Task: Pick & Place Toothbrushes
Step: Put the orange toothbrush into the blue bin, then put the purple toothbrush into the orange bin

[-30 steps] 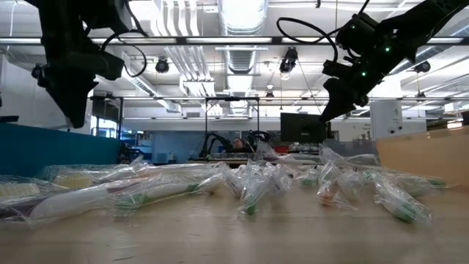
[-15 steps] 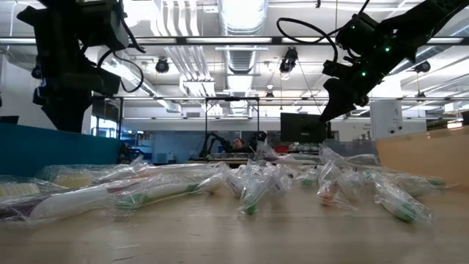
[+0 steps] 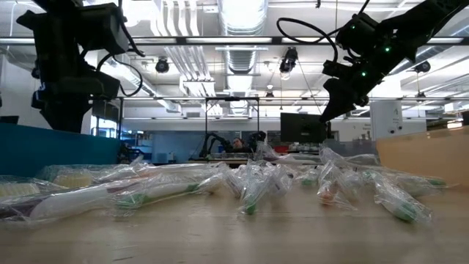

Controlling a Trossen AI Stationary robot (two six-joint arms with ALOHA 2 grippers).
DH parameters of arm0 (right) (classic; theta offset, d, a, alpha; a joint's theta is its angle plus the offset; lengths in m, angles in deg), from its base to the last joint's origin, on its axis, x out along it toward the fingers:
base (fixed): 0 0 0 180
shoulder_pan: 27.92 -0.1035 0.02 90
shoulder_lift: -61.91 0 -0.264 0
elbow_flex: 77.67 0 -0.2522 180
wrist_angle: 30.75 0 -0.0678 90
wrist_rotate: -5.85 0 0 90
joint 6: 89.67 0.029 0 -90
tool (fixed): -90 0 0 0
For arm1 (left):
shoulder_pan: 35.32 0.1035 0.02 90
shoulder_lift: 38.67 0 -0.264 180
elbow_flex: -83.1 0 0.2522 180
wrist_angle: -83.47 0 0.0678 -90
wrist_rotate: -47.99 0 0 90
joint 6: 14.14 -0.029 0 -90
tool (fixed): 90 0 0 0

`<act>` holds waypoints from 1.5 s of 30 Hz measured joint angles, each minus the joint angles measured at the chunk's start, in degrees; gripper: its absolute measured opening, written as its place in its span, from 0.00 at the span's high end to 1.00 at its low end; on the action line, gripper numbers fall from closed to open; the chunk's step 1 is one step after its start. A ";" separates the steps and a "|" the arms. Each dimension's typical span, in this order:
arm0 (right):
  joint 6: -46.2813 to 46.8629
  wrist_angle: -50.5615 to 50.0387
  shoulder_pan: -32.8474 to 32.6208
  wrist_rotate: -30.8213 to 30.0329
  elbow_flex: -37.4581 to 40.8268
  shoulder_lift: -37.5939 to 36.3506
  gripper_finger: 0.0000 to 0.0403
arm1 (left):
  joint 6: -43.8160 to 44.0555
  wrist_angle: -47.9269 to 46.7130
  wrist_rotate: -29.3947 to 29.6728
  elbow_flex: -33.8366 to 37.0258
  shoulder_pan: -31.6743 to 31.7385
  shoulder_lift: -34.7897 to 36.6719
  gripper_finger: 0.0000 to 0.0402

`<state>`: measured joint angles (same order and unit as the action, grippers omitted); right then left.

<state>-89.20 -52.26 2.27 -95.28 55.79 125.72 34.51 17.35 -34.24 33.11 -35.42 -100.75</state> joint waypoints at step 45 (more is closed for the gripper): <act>2.14 -0.58 -0.24 0.93 -2.34 -0.02 0.87 | -7.97 3.67 1.09 -8.41 0.37 0.09 0.62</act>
<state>-87.06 -52.83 2.03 -94.36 53.46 125.70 26.54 21.02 -33.15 24.70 -35.05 -100.67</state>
